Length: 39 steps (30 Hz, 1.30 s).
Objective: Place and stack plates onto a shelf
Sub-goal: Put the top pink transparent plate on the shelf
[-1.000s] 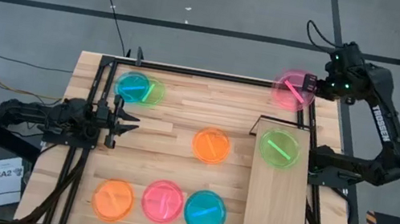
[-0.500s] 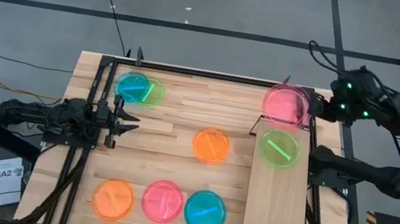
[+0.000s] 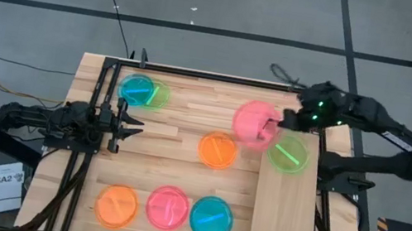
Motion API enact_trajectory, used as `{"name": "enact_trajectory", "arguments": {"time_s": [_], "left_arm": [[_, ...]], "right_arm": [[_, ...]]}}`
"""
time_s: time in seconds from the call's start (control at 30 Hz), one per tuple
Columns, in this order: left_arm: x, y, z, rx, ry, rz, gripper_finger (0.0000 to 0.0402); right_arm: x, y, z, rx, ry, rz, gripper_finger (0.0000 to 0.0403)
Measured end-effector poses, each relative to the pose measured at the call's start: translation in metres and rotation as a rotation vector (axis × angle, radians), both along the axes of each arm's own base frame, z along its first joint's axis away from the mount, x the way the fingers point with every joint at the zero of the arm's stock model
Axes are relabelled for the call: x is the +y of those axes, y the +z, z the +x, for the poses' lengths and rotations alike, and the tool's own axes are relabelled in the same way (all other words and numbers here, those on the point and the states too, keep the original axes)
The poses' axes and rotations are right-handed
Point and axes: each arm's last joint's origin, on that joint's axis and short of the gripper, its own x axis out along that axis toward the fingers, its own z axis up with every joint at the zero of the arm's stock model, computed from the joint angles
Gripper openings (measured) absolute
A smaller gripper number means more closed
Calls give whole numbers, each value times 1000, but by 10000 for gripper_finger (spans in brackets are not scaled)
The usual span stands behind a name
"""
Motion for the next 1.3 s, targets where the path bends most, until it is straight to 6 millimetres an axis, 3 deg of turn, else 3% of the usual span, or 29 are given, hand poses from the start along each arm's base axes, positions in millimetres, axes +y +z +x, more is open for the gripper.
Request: {"name": "enact_trajectory", "arguments": {"time_s": [0.17,0.33,0.57,0.77,1.13,1.3], "left_arm": [[0,0,0,0,0,0,105],[0,0,0,0,0,0,105],[0,0,0,1,0,0,105],[0,0,0,1,0,0,105],[0,0,0,3,0,0,105],[0,0,0,3,0,0,105]], "right_arm": [[28,-5,26,6,133,40,5],[64,-11,35,61,220,87,5],[110,-18,32,127,309,156,5],[137,-21,21,178,417,172,6],[143,-33,-13,452,451,99,10],[142,-33,-21,486,476,81,11]]}}
